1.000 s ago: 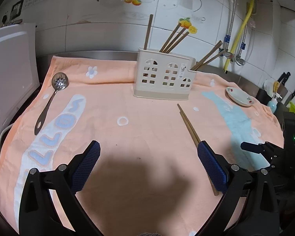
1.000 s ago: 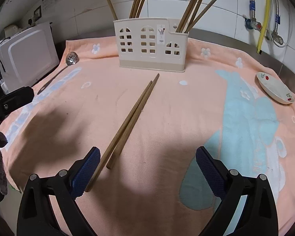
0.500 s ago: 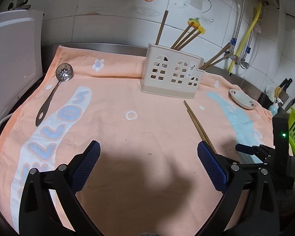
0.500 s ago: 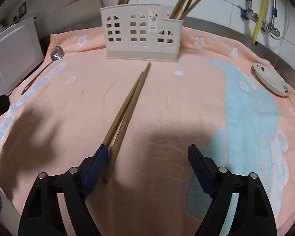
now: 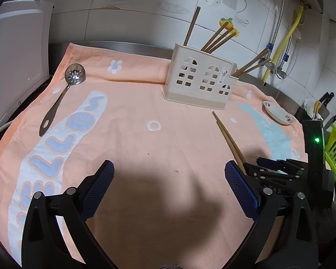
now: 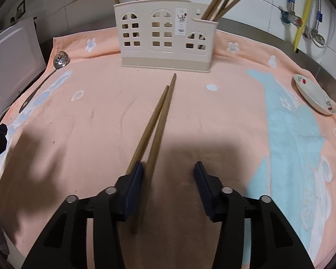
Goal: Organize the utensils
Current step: 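Close the right tool on a chopstick while the left tool grasps another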
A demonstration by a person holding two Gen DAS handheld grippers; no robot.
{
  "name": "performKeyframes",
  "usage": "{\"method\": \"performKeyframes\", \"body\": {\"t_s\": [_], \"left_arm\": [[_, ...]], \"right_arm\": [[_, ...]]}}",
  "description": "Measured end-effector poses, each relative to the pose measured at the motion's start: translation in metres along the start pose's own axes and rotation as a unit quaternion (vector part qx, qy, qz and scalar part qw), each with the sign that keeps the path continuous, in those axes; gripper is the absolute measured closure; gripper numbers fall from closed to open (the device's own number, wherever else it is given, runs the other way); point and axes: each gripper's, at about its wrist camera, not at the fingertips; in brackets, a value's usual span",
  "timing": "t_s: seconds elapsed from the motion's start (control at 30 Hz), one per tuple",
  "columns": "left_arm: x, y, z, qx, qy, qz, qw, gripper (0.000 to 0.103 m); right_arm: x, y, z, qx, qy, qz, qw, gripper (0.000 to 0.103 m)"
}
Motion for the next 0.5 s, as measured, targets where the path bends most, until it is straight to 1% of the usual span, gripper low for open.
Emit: {"method": "performKeyframes", "body": {"t_s": [0.1,0.23,0.27,0.33,0.5], "left_arm": [[0.0,0.0,-0.001,0.001,-0.001,0.001,1.0,0.005],[0.0,0.0,-0.004,0.005,-0.002,0.003,1.0,0.005],[0.0,0.001,-0.005,0.005,-0.002,0.004,1.0,0.005],[0.0,0.001,-0.007,0.008,-0.002,0.005,1.0,0.005],[0.0,0.002,-0.014,0.015,0.001,0.01,0.9998,0.005]], "right_arm": [[0.001,-0.001,0.0,-0.007,-0.003,0.0,1.0,0.066],[-0.001,0.001,-0.001,-0.011,-0.003,-0.003,1.0,0.078],[-0.002,0.002,-0.003,-0.012,-0.002,-0.004,1.0,0.079],[-0.004,0.003,-0.006,-0.01,-0.002,-0.005,1.0,0.086],[-0.008,0.008,-0.016,0.0,-0.008,-0.008,1.0,0.092]]}}
Point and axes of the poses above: each gripper's, at about its wrist camera, not at the fingertips, and x roughly the way its jaws point, z to its left, y to its underside, and after that the axes turned 3 degrees about -y, right-handed
